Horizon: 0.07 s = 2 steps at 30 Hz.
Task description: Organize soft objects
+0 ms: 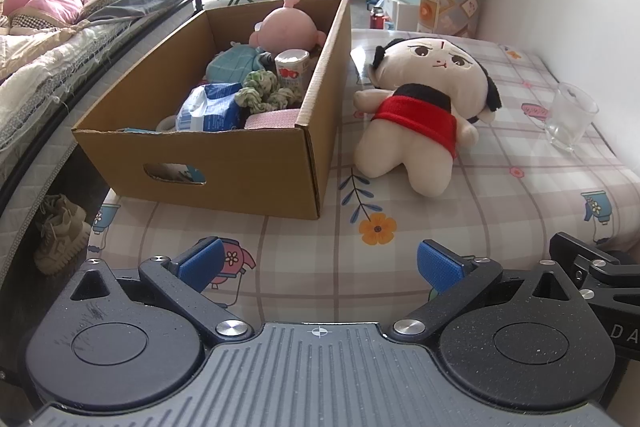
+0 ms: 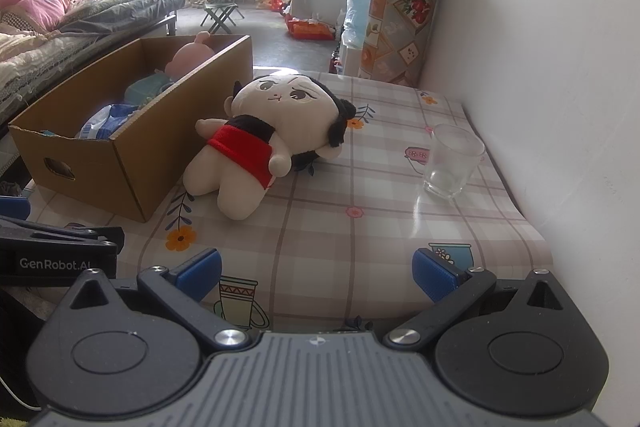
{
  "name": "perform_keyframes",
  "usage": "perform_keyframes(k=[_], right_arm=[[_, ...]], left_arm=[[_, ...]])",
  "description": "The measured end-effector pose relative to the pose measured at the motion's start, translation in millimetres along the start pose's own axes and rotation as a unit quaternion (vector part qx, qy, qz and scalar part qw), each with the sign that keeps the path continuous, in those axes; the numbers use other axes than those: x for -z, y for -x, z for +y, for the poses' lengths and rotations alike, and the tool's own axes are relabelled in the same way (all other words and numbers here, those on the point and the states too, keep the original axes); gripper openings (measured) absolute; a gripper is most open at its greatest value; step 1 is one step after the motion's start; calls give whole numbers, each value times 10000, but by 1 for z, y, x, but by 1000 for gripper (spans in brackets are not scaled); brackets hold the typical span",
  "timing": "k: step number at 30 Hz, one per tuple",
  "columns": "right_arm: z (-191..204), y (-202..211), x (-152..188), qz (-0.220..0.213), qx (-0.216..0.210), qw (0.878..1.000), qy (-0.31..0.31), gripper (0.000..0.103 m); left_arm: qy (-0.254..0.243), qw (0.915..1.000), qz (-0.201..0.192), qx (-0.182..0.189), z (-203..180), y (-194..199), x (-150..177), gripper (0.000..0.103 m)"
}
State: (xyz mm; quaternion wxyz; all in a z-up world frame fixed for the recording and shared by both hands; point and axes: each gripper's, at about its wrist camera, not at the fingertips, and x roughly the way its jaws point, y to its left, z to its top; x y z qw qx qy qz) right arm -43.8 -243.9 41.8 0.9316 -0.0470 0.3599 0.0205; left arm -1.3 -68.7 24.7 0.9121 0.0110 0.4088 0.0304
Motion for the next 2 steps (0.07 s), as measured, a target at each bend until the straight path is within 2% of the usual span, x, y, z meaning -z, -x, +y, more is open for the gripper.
perform_keyframes(k=[2], right_arm=[[0, 0, 0, 0, 2, 10000, 5, 103]], left_arm=[[20, 10000, 11, -6, 0, -1, 1, 103]])
